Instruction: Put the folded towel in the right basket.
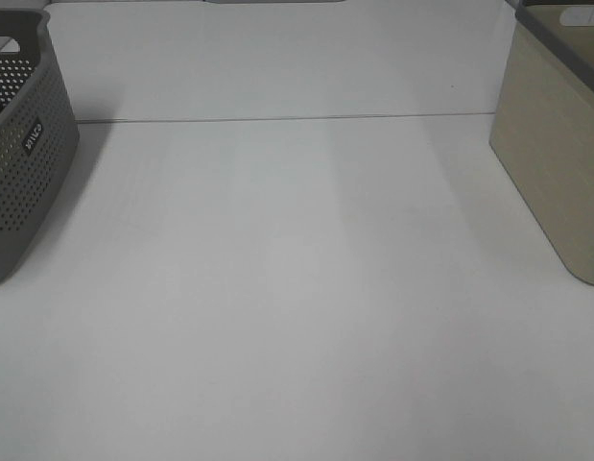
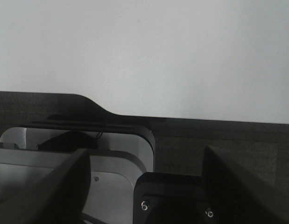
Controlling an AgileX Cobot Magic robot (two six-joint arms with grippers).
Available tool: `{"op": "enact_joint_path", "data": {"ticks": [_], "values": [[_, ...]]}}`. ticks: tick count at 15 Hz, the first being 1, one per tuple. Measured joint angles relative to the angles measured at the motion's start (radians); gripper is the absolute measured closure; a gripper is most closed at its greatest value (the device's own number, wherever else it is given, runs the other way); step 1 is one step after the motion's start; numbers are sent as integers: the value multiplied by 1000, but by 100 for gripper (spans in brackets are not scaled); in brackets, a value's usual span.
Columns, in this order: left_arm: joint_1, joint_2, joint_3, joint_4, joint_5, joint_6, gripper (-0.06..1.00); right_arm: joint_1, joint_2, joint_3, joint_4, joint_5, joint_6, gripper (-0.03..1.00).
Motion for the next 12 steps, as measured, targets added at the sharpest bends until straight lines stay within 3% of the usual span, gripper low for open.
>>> {"op": "enact_joint_path", "data": {"ticks": [7, 12], "values": [[0, 0, 0, 0, 0, 0, -3, 0, -465, 109, -4, -110, -6, 32], [0, 0, 0, 0, 0, 0, -3, 0, -696, 114, 0, -125, -19, 32]]}}
